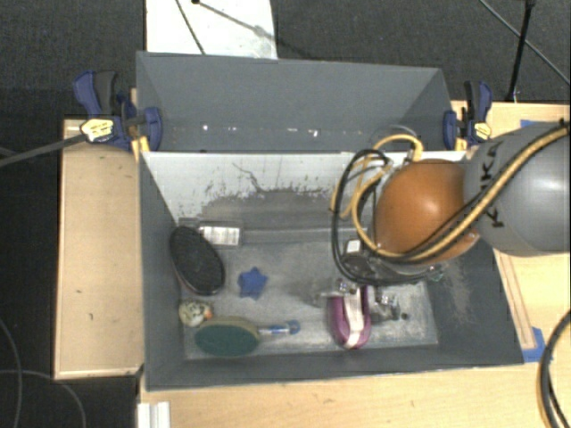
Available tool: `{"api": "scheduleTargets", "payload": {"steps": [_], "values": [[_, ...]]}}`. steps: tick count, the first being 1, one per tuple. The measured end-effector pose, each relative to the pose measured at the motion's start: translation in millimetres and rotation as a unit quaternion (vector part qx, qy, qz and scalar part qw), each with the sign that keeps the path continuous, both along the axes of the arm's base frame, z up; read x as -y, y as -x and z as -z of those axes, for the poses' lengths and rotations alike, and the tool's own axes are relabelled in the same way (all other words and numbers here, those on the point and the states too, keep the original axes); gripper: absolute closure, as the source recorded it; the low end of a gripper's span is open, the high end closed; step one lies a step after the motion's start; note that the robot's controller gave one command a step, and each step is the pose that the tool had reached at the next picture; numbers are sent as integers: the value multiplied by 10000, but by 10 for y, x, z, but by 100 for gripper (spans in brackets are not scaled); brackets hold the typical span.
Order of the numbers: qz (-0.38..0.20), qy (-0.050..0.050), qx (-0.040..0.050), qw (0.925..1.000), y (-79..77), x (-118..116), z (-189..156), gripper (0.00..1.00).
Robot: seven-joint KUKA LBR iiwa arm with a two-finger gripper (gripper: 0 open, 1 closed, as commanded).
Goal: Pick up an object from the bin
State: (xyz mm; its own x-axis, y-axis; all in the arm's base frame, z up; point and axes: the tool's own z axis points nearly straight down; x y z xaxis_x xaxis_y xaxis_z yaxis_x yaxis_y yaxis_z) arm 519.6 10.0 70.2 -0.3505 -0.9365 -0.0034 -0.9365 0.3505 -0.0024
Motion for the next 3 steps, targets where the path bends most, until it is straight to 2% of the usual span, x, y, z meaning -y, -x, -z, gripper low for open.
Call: {"api": "scheduleTargets", "payload": {"steps": [1, 2, 3], "values": [[-1, 2, -5, 10000, 4, 1, 1, 100], [132, 7, 18, 9999, 154, 15, -1051, 100], [152, 6, 32, 9999, 139, 13, -1837, 100]]}}
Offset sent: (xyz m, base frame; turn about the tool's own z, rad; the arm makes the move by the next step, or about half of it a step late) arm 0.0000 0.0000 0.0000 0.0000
